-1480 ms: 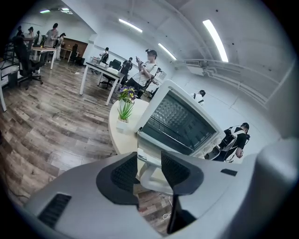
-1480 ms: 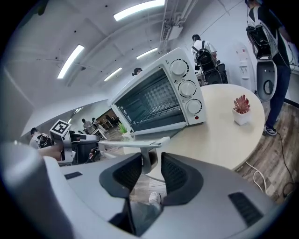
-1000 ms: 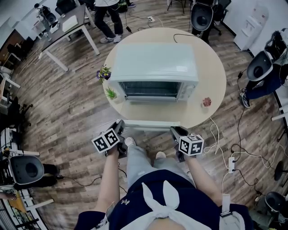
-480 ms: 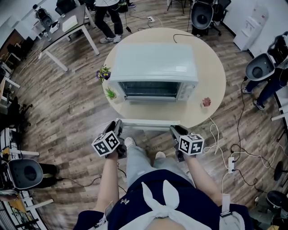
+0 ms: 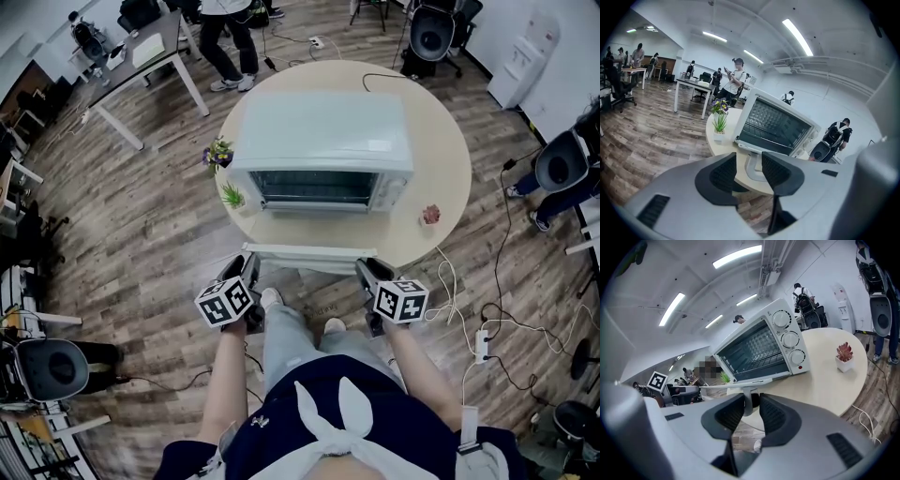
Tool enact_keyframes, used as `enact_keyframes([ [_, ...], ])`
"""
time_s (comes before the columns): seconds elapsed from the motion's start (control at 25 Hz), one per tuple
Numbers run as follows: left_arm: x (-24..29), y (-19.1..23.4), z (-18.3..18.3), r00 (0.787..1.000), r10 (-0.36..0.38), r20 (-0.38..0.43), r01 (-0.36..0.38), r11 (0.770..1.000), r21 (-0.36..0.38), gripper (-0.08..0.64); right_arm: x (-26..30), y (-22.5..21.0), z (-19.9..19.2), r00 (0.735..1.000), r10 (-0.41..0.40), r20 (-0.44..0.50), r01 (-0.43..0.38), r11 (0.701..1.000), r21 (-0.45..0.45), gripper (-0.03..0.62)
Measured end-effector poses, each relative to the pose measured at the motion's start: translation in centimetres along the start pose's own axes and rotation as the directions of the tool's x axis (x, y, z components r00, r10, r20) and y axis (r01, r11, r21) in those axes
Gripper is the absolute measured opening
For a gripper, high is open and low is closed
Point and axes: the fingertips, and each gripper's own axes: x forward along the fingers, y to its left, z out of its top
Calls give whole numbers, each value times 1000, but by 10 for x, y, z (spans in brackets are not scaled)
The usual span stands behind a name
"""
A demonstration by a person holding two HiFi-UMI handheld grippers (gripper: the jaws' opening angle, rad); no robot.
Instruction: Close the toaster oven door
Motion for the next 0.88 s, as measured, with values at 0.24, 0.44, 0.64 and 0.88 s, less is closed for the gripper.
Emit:
enact_keyframes([
  [0.24, 11, -4, -4, 1000, -3, -31, 5, 999, 42, 170, 0, 1, 7, 1000, 4, 21, -5, 1000, 11, 107],
  [0.44, 17, -5, -1, 999, -2, -36, 4, 999, 50, 170, 1, 2, 11, 1000, 8, 29, -8, 1000, 16, 107],
  [0.64, 21, -9, 0, 999, 6, -42, -3, 998, 68, 169, 1, 3, 13, 1000, 5, 31, -6, 1000, 8, 109],
  [0.88, 25, -12, 1, 999, 14, -47, -10, 996, 87, 158, 1, 3, 15, 999, 10, 39, -10, 1000, 8, 110],
])
